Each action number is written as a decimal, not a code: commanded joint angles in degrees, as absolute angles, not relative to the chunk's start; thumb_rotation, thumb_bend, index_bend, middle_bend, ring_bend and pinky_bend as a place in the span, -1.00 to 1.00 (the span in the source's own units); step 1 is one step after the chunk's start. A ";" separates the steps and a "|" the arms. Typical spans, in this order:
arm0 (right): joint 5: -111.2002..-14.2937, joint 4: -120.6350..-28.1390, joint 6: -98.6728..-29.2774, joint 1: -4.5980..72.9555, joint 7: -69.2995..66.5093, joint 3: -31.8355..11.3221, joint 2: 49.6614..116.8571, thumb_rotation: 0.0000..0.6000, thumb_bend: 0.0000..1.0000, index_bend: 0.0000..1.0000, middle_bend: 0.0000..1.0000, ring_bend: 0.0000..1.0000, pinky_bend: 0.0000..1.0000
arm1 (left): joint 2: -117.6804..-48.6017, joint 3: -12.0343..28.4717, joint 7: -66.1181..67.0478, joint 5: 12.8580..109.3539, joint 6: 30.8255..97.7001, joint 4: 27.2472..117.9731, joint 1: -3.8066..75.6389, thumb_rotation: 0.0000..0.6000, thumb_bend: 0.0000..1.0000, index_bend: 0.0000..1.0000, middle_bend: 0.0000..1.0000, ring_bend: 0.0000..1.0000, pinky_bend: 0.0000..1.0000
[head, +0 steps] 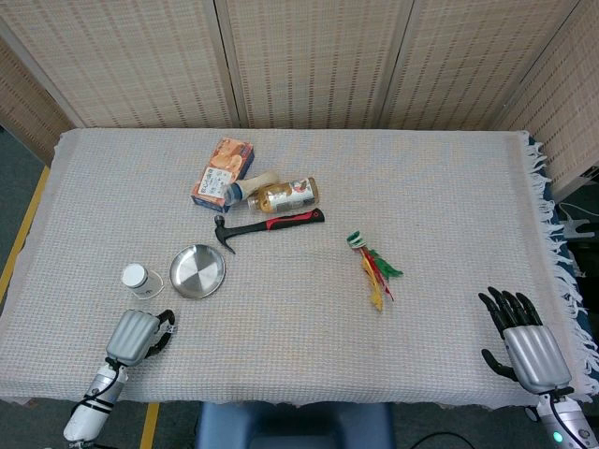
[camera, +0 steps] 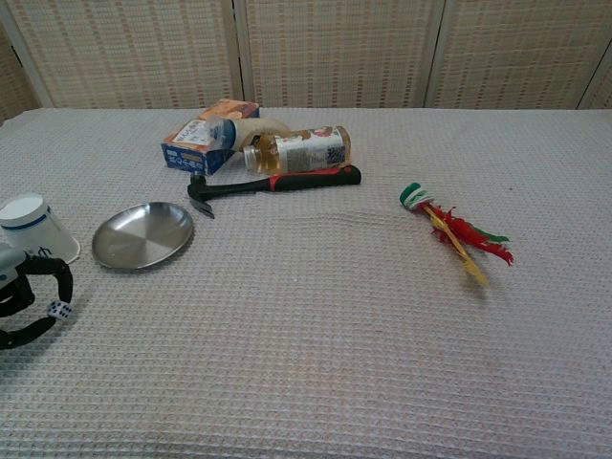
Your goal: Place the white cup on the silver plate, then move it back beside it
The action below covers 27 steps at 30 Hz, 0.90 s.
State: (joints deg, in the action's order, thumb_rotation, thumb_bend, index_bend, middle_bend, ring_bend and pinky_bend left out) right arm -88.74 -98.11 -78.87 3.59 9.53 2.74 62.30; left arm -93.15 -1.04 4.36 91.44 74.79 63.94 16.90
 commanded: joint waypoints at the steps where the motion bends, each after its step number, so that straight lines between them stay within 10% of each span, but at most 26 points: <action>1: -88.55 -98.06 -78.56 3.71 9.64 2.73 62.39 1.00 -0.59 -1.00 -1.00 -1.00 -1.00 | -92.85 0.46 0.80 91.87 75.92 65.83 18.09 1.00 -0.21 0.15 1.00 1.00 1.00; 13: -87.93 -97.94 -78.10 3.92 9.91 2.55 62.56 1.00 -0.59 -1.00 -1.00 -1.00 -1.00 | -98.74 12.48 -1.75 81.57 63.26 61.51 30.49 1.00 -0.21 0.12 1.00 1.00 1.00; 23: -87.28 -97.71 -77.71 4.12 9.51 2.29 62.44 1.00 -0.59 -1.00 -1.00 -1.00 -1.00 | -103.17 12.64 0.77 77.61 57.93 51.35 34.09 1.00 -0.22 0.06 1.00 1.00 1.00; 27: -86.98 -97.63 -77.49 4.22 9.66 2.20 62.57 1.00 -0.59 -1.00 -1.00 -1.00 -1.00 | -102.45 11.73 0.92 77.71 57.36 51.03 34.32 1.00 -0.23 -0.33 1.00 1.00 1.00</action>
